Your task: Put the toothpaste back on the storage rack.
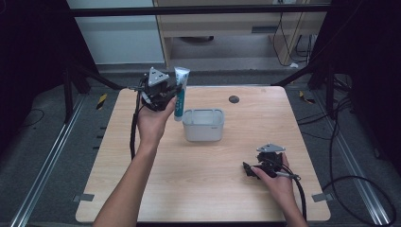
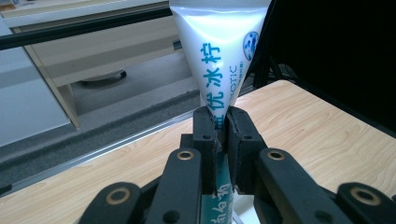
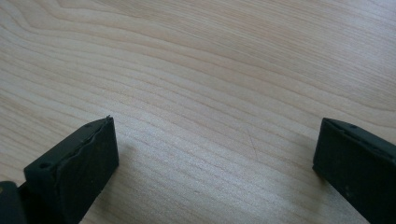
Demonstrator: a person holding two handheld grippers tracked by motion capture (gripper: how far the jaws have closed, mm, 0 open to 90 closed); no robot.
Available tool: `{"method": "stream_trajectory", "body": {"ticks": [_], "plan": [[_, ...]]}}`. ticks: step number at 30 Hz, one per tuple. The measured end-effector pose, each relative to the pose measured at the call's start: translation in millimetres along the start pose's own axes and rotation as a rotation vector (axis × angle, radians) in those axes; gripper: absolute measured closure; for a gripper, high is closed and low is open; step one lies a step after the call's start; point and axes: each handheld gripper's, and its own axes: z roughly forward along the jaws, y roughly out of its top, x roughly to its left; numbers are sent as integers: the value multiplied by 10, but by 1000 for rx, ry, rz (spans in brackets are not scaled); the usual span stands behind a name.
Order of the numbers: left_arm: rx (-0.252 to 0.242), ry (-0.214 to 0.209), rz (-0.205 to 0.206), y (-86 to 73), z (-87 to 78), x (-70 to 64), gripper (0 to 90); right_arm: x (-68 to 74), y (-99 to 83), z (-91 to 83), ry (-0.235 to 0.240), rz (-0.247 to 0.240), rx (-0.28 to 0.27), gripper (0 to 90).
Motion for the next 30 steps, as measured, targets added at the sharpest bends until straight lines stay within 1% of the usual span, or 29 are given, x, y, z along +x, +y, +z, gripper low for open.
{"method": "stream_trajectory", "body": {"ticks": [4,7,8,11,16,19,21,27,30], "plan": [[-8,-1,-3,18,25,-6,825,0,0,-1,-1,0,1,4],[-19,-11,-8,30,48,-27,825,0,0,-2,-1,0,1,4],[-20,-10,-4,35,56,-33,825,0,0,-1,-1,0,1,4],[-20,-22,-4,43,96,-62,825,0,0,-1,-1,0,1,4],[-34,-40,-17,65,165,-108,825,1,1,-2,0,1,1,4],[-38,-47,-10,88,199,-144,825,1,1,-2,0,1,1,4],[-37,-57,-13,98,244,-169,825,1,1,-2,0,1,1,4],[-37,-62,-21,71,329,-176,825,0,1,-2,0,0,1,4],[-38,-71,-36,42,385,-168,825,0,1,-2,0,0,1,4]]}}
